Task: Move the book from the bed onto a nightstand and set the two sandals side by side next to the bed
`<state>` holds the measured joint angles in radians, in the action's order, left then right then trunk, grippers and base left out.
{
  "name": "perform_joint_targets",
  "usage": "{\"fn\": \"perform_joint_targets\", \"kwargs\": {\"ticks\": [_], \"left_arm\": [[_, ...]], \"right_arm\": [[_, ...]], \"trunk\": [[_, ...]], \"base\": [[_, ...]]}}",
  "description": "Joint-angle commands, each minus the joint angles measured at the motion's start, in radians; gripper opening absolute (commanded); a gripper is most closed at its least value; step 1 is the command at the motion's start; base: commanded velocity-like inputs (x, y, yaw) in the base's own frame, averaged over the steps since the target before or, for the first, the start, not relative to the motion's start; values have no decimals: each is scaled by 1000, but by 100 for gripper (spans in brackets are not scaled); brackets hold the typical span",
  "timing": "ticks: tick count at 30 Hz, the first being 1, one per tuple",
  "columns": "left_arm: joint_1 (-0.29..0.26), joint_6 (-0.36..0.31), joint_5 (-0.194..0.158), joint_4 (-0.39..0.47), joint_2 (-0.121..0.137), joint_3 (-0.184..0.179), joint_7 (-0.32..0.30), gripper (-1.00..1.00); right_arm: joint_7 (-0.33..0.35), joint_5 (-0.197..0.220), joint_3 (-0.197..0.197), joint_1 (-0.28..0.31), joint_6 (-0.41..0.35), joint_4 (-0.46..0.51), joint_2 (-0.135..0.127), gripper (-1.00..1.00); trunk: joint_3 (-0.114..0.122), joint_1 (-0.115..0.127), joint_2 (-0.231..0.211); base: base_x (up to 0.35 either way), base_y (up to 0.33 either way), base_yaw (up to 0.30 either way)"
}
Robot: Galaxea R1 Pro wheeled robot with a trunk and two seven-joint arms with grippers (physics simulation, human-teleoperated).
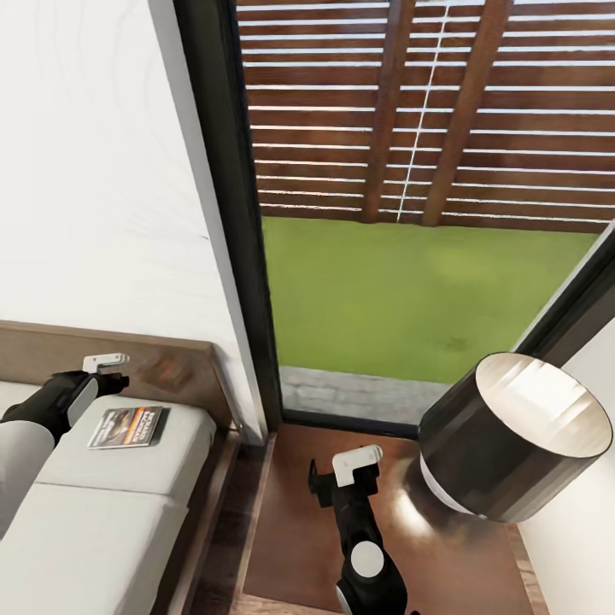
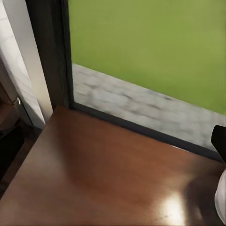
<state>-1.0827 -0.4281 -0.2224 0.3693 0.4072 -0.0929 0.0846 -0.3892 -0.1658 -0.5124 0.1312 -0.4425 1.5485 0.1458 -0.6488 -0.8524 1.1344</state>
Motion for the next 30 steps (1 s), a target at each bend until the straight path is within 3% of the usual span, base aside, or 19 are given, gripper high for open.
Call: {"fn": "perform_joint_targets", "kwargs": {"ticks": [1, 14, 30], "left_arm": [[0, -5, -11, 2, 1, -8, 7, 100], [0, -5, -11, 2, 2, -8, 7, 100], [1, -3, -11, 2, 3, -8, 7, 100]], "right_arm": [[-2, -8, -2, 1, -8, 1, 0, 100], [-4, -9, -2, 1, -8, 1, 0, 100], [-4, -9, -2, 1, -8, 1, 0, 100]], "trunk": [[-1, 0, 1], [-1, 0, 1], [4, 0, 1]], "base": [[18, -16, 0], [4, -3, 8], [0, 0, 132]]}}
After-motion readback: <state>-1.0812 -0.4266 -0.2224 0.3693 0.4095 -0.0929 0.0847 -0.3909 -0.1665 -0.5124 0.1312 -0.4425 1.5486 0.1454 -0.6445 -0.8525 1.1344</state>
